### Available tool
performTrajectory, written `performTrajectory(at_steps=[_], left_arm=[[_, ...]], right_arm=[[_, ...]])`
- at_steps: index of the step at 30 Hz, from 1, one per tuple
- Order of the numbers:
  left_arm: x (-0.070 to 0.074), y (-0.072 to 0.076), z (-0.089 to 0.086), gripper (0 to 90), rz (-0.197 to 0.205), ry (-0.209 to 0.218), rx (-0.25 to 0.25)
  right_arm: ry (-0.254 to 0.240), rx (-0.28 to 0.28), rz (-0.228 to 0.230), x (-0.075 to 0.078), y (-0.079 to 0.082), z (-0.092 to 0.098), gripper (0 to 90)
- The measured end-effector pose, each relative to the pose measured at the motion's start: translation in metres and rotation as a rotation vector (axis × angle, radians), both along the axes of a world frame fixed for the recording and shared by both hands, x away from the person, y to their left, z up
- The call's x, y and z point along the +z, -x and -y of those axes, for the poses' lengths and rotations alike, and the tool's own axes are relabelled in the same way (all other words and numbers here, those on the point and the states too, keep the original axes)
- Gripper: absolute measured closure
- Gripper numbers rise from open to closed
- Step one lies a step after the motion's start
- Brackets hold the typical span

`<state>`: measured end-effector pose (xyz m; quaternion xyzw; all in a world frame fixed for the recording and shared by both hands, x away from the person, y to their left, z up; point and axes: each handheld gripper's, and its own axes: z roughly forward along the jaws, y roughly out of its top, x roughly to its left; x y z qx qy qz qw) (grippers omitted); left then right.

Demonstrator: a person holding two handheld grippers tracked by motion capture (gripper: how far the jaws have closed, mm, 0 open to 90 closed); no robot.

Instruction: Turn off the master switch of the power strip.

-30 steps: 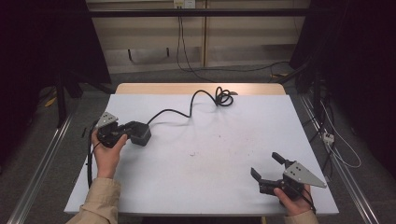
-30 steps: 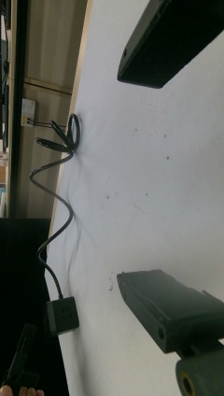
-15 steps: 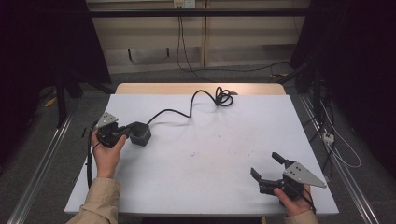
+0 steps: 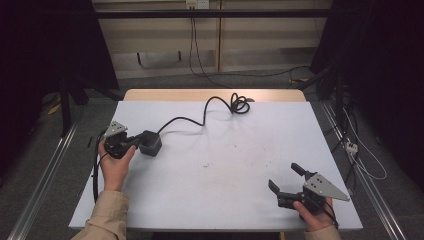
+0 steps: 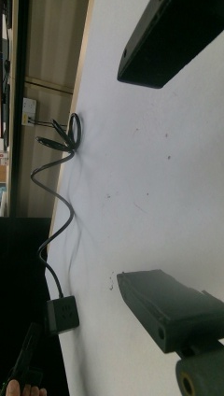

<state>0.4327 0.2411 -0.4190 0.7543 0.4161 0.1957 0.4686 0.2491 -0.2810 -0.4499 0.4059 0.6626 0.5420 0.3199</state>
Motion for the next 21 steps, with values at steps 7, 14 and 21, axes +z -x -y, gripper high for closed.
performTrajectory(at_steps=[7,14,21], left_arm=[[-0.0018,-0.0002,-0.0005,90.0,-0.01,-0.01,0.004],[-0.003,-0.0004,0.0001,90.0,-0.011,-0.018,0.003],[-0.0032,-0.0004,0.0007,90.0,-0.01,-0.023,-0.003]], right_arm=[[0.003,0.003,0.0,0.0001,0.0,-0.0002,3.9],[0.001,0.002,-0.001,0.0003,0.0002,-0.0001,3.9],[0.002,0.003,0.0,0.0002,0.0,0.0,3.9]])
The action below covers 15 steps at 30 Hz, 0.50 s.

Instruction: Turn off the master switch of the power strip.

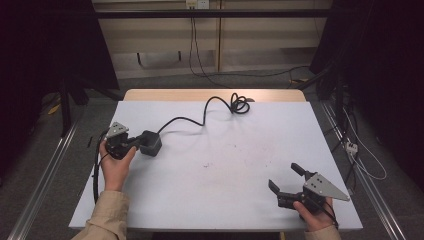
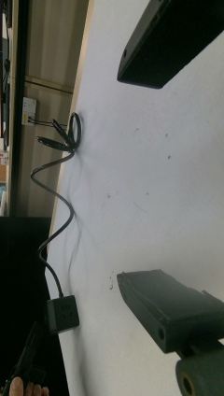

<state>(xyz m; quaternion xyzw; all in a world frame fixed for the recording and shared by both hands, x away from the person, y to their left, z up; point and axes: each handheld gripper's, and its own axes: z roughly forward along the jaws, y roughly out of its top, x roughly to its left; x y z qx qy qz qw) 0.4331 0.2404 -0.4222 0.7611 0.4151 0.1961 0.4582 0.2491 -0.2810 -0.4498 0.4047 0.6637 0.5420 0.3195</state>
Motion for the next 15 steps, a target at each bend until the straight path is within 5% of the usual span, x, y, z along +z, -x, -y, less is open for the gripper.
performTrajectory(at_steps=[15], left_arm=[[0.0,0.0008,0.0023,90.0,0.005,-0.025,0.005]], right_arm=[[0.0,0.003,0.0,0.0,0.0002,-0.0001,4.0]])
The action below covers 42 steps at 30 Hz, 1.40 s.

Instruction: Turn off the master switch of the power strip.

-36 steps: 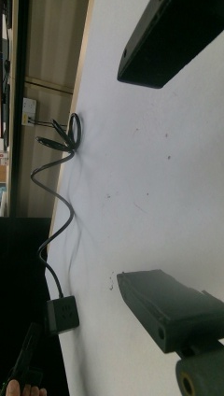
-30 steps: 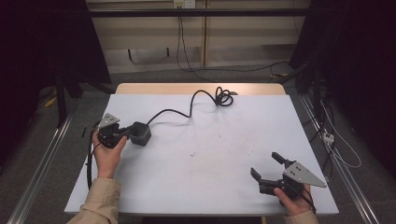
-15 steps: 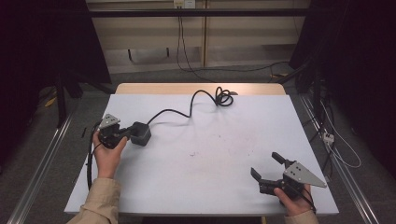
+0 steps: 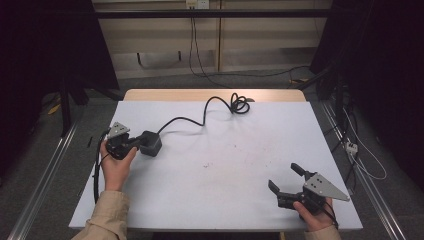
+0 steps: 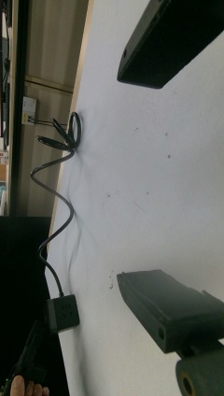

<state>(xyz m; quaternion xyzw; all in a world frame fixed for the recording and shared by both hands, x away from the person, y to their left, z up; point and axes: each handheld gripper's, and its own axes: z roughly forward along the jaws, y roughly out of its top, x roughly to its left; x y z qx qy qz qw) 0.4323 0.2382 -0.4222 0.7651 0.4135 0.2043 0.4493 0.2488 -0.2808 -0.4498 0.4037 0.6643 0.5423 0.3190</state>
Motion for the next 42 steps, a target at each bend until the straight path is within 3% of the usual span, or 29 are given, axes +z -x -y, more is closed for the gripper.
performTrajectory(at_steps=[42], left_arm=[[-0.0001,0.0028,0.0039,90.0,0.005,-0.018,0.024]], right_arm=[[0.001,0.003,0.0,0.0004,0.0008,-0.0004,4.0]])
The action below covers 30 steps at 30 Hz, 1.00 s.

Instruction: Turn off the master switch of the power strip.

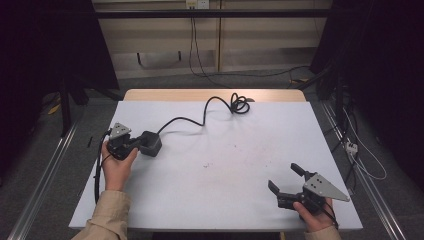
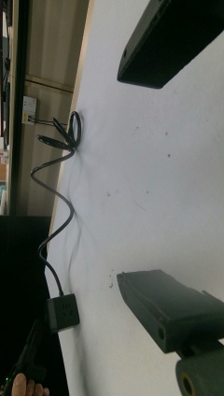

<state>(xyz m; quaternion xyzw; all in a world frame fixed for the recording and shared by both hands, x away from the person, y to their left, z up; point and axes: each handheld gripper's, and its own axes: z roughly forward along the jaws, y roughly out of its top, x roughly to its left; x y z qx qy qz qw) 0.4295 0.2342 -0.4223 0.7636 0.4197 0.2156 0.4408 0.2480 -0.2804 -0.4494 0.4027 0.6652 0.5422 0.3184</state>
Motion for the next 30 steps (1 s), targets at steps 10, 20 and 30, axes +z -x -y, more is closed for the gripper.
performTrajectory(at_steps=[10,20,30], left_arm=[[0.0002,0.0011,0.0002,90.0,0.0,-0.007,-0.001],[-0.0005,0.0012,0.0003,90.0,0.001,0.0,0.004],[-0.0003,0.0013,0.0017,90.0,-0.001,-0.013,0.008]], right_arm=[[-0.001,-0.002,0.0,0.0002,0.0001,-0.0005,3.9],[0.001,0.0,0.001,0.0002,0.0,-0.0003,3.9],[0.002,0.002,0.002,0.0004,0.0001,-0.0007,4.0]])
